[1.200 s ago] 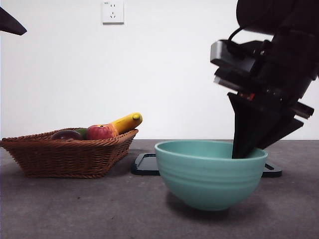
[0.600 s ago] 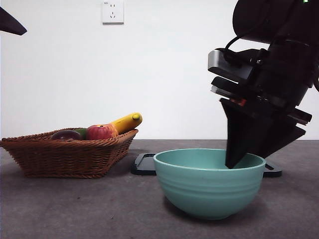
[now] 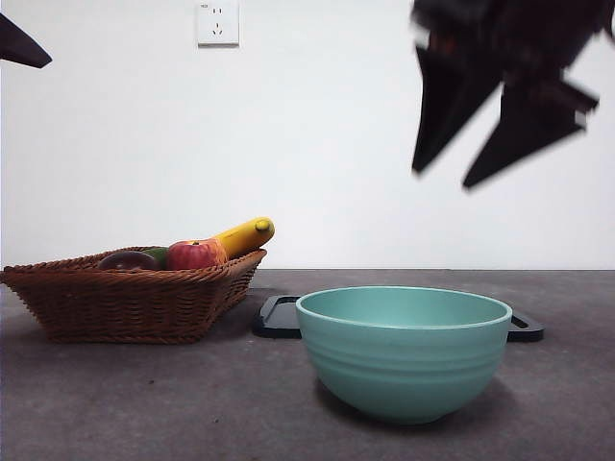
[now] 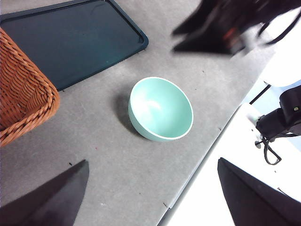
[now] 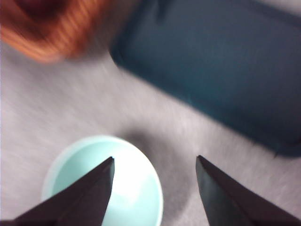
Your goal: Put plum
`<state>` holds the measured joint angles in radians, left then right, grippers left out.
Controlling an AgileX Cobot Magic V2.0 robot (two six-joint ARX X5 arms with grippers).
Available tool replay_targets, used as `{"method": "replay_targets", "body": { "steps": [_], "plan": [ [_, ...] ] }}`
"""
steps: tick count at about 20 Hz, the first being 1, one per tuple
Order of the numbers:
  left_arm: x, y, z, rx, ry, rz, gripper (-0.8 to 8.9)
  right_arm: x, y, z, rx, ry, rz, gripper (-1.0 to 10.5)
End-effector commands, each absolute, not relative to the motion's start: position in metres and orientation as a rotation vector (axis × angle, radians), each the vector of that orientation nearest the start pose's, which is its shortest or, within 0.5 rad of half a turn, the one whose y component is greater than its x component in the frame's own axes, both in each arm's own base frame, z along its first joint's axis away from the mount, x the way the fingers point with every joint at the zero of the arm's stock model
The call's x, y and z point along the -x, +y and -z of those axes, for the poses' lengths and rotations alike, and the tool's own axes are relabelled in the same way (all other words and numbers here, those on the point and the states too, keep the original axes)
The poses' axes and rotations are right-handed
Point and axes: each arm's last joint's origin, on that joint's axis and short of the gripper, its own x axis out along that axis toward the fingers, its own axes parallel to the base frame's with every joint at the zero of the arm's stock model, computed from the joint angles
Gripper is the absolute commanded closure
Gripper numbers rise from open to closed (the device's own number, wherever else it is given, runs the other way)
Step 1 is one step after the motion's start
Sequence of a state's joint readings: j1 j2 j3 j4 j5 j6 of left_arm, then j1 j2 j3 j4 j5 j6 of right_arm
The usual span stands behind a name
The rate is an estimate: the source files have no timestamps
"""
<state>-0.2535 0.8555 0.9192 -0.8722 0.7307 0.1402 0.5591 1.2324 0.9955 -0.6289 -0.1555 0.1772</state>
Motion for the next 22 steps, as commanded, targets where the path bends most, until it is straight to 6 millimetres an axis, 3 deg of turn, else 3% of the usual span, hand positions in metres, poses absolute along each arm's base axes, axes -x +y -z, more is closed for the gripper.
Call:
{"method": "replay_targets", "body": {
  "steps": [1,5,8,16,22],
  "plan": [
    [-0.140,-0.057,-0.319,0.065,0.725,0.992,3.80,-0.202,0.133,-0.311,0.030,0.832,-0.626,6.7],
    [-0.140,-0.057,-0.319,0.065,0.725,0.992,3.80,-0.182,0.122,-0.348,0.031,0.742,-0.690,6.7],
    [-0.140,-0.057,-0.319,0.065,0.725,0.992,3.80,-0.164,0.113,-0.358,0.019,0.735,-0.758,6.7],
    [-0.140,-0.057,-0.319,0.065,0.726,0.992,3.80,-0.116,0.087,-0.361,0.030,0.878,-0.847,6.7],
    [-0.140,-0.057,-0.319,0.066,0.726,0.992,3.80,-0.110,0.083,-0.360,0.033,0.902,-0.860,6.7]
  ]
}}
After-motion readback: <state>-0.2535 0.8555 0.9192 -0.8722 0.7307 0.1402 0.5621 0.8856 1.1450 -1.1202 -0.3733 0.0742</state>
